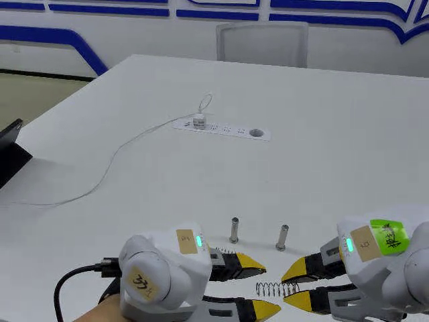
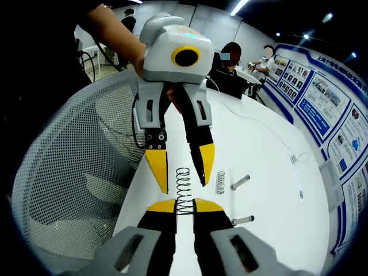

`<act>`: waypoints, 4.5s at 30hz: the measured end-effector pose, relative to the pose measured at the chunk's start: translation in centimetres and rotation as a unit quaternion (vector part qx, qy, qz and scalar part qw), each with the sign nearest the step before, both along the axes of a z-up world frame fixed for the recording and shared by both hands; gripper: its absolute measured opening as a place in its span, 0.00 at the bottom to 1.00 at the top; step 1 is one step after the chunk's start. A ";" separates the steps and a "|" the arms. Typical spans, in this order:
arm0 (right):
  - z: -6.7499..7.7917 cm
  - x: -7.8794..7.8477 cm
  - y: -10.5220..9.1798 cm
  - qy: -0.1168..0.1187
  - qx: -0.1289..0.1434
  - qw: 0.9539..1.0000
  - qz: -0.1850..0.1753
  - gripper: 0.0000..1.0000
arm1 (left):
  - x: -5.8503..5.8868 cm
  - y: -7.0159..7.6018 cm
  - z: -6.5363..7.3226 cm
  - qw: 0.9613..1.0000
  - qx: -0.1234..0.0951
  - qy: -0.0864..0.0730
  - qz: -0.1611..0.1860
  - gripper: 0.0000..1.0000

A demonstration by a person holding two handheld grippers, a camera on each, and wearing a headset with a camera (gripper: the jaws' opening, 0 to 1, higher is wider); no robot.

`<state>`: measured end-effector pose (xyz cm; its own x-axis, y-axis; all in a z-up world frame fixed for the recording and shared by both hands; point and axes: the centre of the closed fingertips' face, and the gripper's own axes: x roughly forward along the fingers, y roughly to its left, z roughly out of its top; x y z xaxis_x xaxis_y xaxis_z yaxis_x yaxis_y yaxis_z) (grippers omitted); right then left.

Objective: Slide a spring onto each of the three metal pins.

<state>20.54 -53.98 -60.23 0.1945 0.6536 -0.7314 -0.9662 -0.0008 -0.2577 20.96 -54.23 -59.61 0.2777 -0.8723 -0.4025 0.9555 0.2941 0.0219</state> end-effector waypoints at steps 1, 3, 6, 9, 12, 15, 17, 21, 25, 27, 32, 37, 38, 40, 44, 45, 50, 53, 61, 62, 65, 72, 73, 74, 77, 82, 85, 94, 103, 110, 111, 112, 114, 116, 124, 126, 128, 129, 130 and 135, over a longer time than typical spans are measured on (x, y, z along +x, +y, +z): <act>0.0 0.0 0.0 0.001 0.000 1.000 0.000 0.10 | 0.0 0.0 0.0 1.000 0.000 0.000 0.000 0.27; 0.1 -0.1 0.1 0.002 0.004 1.000 0.002 0.10 | 0.0 -0.1 0.0 1.000 -0.001 0.001 -0.003 0.23; 0.1 -0.1 0.1 0.005 0.006 1.000 0.003 0.10 | 0.0 -0.3 0.2 1.000 -0.008 0.000 -0.005 0.19; 0.3 -0.1 0.1 0.008 0.012 1.000 0.000 0.10 | 0.0 -0.2 0.2 1.000 -0.009 0.000 -0.005 0.18; 0.4 -0.3 0.2 0.016 0.016 1.000 0.001 0.10 | -0.3 -0.1 0.3 1.000 -0.013 -0.002 -0.017 0.13; 0.6 -0.1 0.4 0.012 0.023 1.000 0.000 0.10 | -0.5 0.0 0.5 0.999 -0.013 -0.017 -0.024 0.12; 0.8 0.0 0.4 0.011 0.028 1.000 -0.001 0.10 | -0.4 0.1 0.6 0.999 -0.012 -0.029 -0.025 0.12; 0.9 0.0 0.5 0.002 0.026 1.000 0.005 0.11 | -0.4 0.0 0.7 0.998 -0.006 -0.050 -0.032 0.10; 0.9 -0.3 0.4 0.008 0.024 1.000 0.011 0.11 | -0.7 -0.1 0.7 0.998 -0.006 -0.049 -0.042 0.10; 0.8 -0.1 0.2 0.007 0.027 1.000 0.010 0.12 | -0.7 -0.1 0.7 0.998 -0.006 -0.049 -0.043 0.10; 0.4 0.4 -0.5 0.014 0.024 1.000 -0.009 0.18 | -0.8 -0.3 1.0 0.998 -0.013 -0.050 -0.047 0.10; 0.7 0.1 -0.4 0.032 0.044 0.998 -0.014 0.12 | -0.7 0.0 1.0 0.998 -0.017 -0.048 -0.046 0.10; 0.8 0.0 -0.3 0.037 0.048 0.998 -0.016 0.12 | -0.7 -0.1 1.0 0.998 -0.017 -0.049 -0.047 0.10; 0.8 -0.2 -0.3 0.051 0.057 0.997 -0.019 0.12 | -0.8 -0.1 1.0 0.997 -0.016 -0.050 -0.052 0.10; 1.4 -0.5 -0.3 0.062 0.071 0.995 -0.018 0.11 | -1.0 -0.1 0.9 0.997 -0.010 -0.054 -0.057 0.10; 1.7 -0.6 -0.2 0.067 0.079 0.994 -0.018 0.11 | -1.0 0.0 0.7 0.996 -0.003 -0.061 -0.059 0.10; 2.7 -1.1 0.4 0.083 0.104 0.991 -0.012 0.11 | -1.1 0.1 0.2 0.996 0.015 -0.065 -0.062 0.10; 3.5 -1.0 0.8 0.090 0.126 0.988 -0.017 0.11 | -0.9 0.2 0.2 0.996 0.011 -0.063 -0.055 0.10; 3.9 -1.0 1.7 0.105 0.149 0.983 -0.027 0.11 | -0.8 0.7 0.4 0.998 0.000 -0.050 -0.041 0.10; 3.8 -1.1 1.8 0.107 0.149 0.983 -0.027 0.11 | -0.9 0.7 0.3 0.998 0.002 -0.049 -0.042 0.10; 3.8 -1.3 2.1 0.118 0.158 0.980 -0.029 0.11 | -1.1 0.9 0.1 0.998 0.005 -0.047 -0.043 0.10; 4.5 -1.0 2.5 0.134 0.186 0.972 -0.042 0.11 | -1.0 0.9 0.8 0.999 -0.020 -0.038 -0.027 0.10; 4.5 -1.0 2.6 0.134 0.187 0.972 -0.044 0.11 | -0.9 0.8 0.8 0.999 -0.022 -0.038 -0.027 0.10; 4.5 -1.0 2.6 0.133 0.187 0.972 -0.044 0.11 | -0.9 0.8 0.8 0.999 -0.022 -0.037 -0.026 0.10; 5.2 -0.9 2.9 0.135 0.208 0.967 -0.054 0.11 | -0.9 0.8 1.1 0.999 -0.033 -0.031 -0.022 0.10; 6.5 -0.4 3.3 0.142 0.244 0.957 -0.070 0.10 | -0.6 0.6 1.9 0.998 -0.057 -0.027 -0.016 0.10; 6.2 -0.4 3.4 0.146 0.237 0.958 -0.071 0.10 | -0.5 0.5 1.6 0.998 -0.052 -0.028 -0.017 0.10; 6.1 -0.5 3.7 0.144 0.236 0.958 -0.079 0.09 | -0.7 0.5 1.5 0.998 -0.054 -0.029 -0.015 0.10; 6.3 -0.2 4.0 0.157 0.247 0.952 -0.089 0.10 | -0.6 0.5 1.7 0.998 -0.058 -0.032 -0.016 0.10; 6.4 -0.3 4.1 0.154 0.248 0.953 -0.084 0.10 | -0.6 0.3 1.6 0.998 -0.062 -0.028 -0.015 0.10; 6.3 -0.4 4.1 0.163 0.251 0.950 -0.087 0.10 | -0.6 0.3 1.6 0.998 -0.061 -0.028 -0.016 0.10; 6.3 -0.3 4.1 0.166 0.252 0.949 -0.092 0.10 | -0.6 0.3 1.6 0.998 -0.061 -0.028 -0.016 0.10; 6.3 -0.3 4.0 0.165 0.252 0.949 -0.094 0.09 | -0.6 0.3 1.6 0.998 -0.060 -0.025 -0.014 0.11; 6.4 0.0 4.0 0.155 0.256 0.949 -0.099 0.09 | -0.2 0.4 1.7 0.998 -0.066 -0.022 -0.002 0.11; 7.2 1.0 3.9 0.134 0.261 0.950 -0.109 0.09 | 0.6 1.5 1.3 0.998 -0.062 -0.024 0.020 0.21; 7.4 1.3 3.9 0.134 0.264 0.949 -0.112 0.09 | 1.0 1.9 1.4 0.997 -0.067 -0.023 0.033 0.26; 7.4 1.6 3.8 0.129 0.264 0.949 -0.115 0.09 | 1.5 2.4 1.3 0.997 -0.062 -0.027 0.048 0.32; 7.5 1.7 3.7 0.126 0.263 0.950 -0.116 0.09 | 1.6 2.6 1.3 0.996 -0.060 -0.031 0.052 0.37; 7.6 1.9 3.6 0.122 0.263 0.950 -0.118 0.10 | 1.9 2.9 1.3 0.996 -0.063 -0.031 0.060 0.41; 7.6 2.3 3.2 0.118 0.260 0.950 -0.125 0.10 | 2.5 4.2 1.4 0.994 -0.065 -0.029 0.080 0.51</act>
